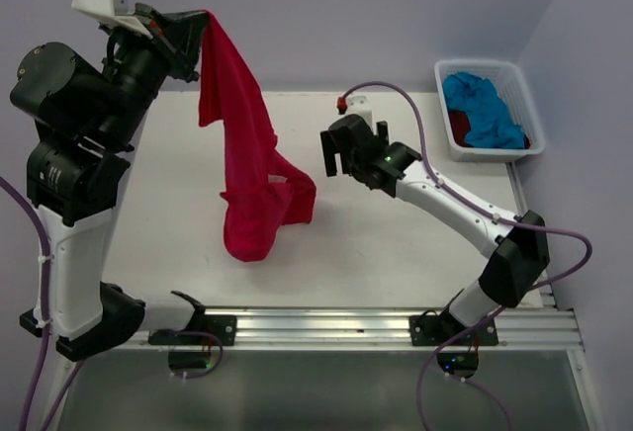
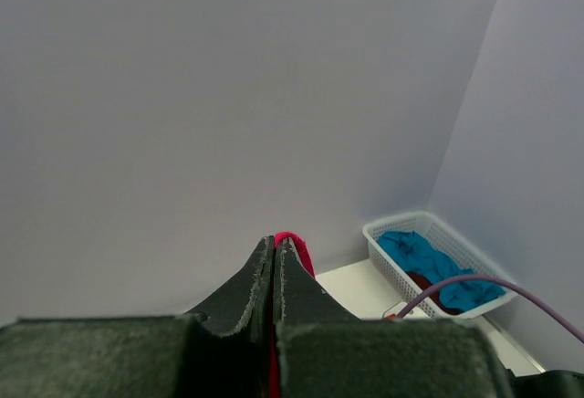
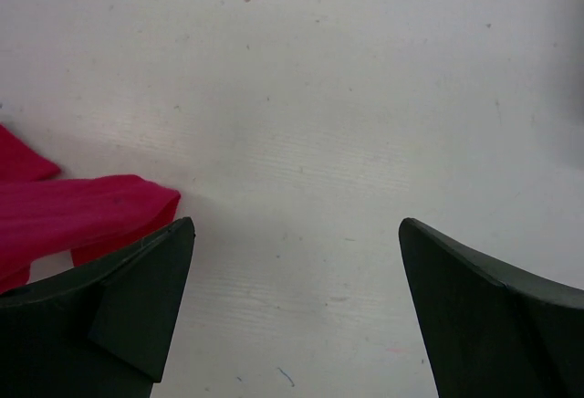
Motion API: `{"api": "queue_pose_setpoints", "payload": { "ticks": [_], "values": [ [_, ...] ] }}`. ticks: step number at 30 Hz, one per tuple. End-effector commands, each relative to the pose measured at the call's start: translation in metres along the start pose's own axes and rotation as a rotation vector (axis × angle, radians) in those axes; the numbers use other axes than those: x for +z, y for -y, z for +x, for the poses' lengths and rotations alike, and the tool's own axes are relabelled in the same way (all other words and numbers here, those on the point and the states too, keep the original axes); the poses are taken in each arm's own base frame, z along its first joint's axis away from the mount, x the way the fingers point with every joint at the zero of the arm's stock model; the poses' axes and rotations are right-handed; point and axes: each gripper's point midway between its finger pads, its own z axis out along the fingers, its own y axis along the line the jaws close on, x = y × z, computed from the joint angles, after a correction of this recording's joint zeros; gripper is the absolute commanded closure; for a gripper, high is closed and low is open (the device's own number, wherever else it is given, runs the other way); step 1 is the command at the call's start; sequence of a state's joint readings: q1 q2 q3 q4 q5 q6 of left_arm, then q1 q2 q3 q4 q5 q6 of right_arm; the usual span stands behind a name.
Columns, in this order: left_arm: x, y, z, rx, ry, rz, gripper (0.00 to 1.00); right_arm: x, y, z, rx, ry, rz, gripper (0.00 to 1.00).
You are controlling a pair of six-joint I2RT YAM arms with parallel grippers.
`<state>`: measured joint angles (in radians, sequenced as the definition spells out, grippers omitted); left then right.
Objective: Fold and stack the t-shirts
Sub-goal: Flatten out the tshirt
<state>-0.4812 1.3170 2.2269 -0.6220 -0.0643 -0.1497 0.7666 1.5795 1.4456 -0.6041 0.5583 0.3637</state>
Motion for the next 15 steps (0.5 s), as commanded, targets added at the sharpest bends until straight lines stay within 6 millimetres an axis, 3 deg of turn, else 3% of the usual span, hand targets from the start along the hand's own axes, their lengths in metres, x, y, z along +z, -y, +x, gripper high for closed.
{"api": "queue_pose_setpoints", "payload": {
  "ticks": [1, 3, 4, 5, 7, 12, 15],
  "values": [
    [0.001, 0.001, -0.019, -0.023, 0.075, -0.004, 1.0, 0.004, -0.022, -0.007, 0.059, 0.008, -0.079, 0.01],
    [0.001, 0.0, -0.02, -0.023, 0.077, -0.008, 1.0, 0.011, -0.051, 0.0, 0.062, -0.01, -0.238, 0.01],
    [0.001, 0.001, -0.02, -0.023, 0.078, -0.008, 1.0, 0.004, -0.082, 0.009, 0.063, -0.064, -0.425, 0.01],
    [0.0, 0.001, -0.021, -0.022, 0.081, -0.008, 1.0, 0.007, -0.1, 0.012, 0.071, -0.075, -0.503, 0.01],
    [0.0, 0.0, -0.021, -0.021, 0.08, -0.013, 1.0, 0.002, -0.124, 0.02, 0.095, -0.129, -0.631, 0.01],
    [-0.002, -0.004, -0.022, -0.013, 0.079, -0.033, 1.0, 0.001, -0.161, 0.035, 0.151, -0.182, -0.817, 0.01],
    [0.0, -0.004, -0.017, -0.011, 0.067, -0.033, 1.0, -0.013, -0.171, 0.04, 0.176, -0.21, -0.9, 0.01]
  ]
}}
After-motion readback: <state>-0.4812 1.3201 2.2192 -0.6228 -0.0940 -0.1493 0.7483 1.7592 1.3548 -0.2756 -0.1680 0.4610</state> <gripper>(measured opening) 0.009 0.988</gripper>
